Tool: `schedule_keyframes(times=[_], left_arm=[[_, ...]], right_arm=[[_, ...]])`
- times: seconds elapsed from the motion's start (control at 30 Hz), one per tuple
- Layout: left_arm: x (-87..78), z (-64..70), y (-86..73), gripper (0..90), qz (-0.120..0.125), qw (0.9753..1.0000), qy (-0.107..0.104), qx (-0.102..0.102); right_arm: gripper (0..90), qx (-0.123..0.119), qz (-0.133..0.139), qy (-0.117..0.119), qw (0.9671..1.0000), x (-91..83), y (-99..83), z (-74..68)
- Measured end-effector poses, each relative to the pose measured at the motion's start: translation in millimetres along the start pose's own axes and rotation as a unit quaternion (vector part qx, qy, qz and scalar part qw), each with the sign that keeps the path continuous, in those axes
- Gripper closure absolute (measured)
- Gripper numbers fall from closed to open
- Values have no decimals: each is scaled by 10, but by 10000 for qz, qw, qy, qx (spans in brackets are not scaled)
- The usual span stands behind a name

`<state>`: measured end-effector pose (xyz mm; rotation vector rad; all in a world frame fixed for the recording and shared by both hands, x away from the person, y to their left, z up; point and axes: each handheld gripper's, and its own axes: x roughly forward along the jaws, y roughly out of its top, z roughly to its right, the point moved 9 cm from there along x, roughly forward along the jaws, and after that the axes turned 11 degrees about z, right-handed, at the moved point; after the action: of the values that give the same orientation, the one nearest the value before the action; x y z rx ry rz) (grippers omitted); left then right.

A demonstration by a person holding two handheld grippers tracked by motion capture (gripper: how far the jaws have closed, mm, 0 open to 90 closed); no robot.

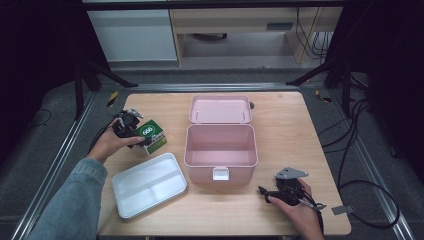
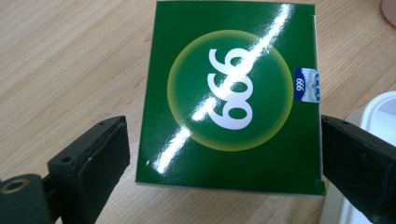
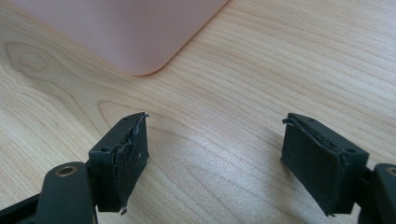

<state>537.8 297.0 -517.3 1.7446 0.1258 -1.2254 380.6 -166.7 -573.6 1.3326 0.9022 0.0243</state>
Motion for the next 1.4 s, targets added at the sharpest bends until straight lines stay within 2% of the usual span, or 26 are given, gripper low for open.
schedule_keyframes(times=[0.3, 0.47, 0.67, 0.7, 0.73, 0.8, 0.83, 0.87, 0.93, 1.07, 1.27, 1.4], left_arm=[[110, 10, -10, 68, -52, 9999, -103, -14], [139, 25, -7, 134, -110, 9999, -93, 55], [126, 42, 4, 160, -134, 9998, -133, -81], [124, 48, 7, 163, -138, 9998, -142, -36], [101, 75, -6, 165, -224, 9995, -116, -173], [92, 86, 3, 166, -216, 9996, -117, -163], [76, 92, 35, 168, -145, 9998, -124, -64], [76, 92, 35, 168, -145, 9998, -124, -64], [8, 107, 112, 168, -92, 9998, -115, 136], [-115, 131, 240, 168, 64, 9996, -97, 275], [-269, 168, 362, 169, 159, 9989, -56, 445], [-418, 258, 474, 168, 264, 9982, -76, 525]], right_arm=[[232, 10, 18, -16, 10000, -8, -7, 7], [235, 29, 24, -15, 10000, -12, -7, 12], [236, 45, 43, -30, 10000, -15, -1, 21], [237, 46, 50, -31, 10000, -13, -1, 20], [237, 43, 45, -29, 10000, -13, -2, 18], [238, 34, 50, -21, 10000, -13, 1, 14], [238, 34, 59, -14, 10000, -14, 6, 10], [238, 34, 59, -14, 10000, -14, 6, 10], [240, 23, 72, -15, 10000, -17, 15, 13], [243, 15, 90, -23, 10000, -19, 27, 23], [245, 18, 111, -40, 9999, -24, 43, 28], [245, -30, 121, -52, 9999, -29, 58, 32]])
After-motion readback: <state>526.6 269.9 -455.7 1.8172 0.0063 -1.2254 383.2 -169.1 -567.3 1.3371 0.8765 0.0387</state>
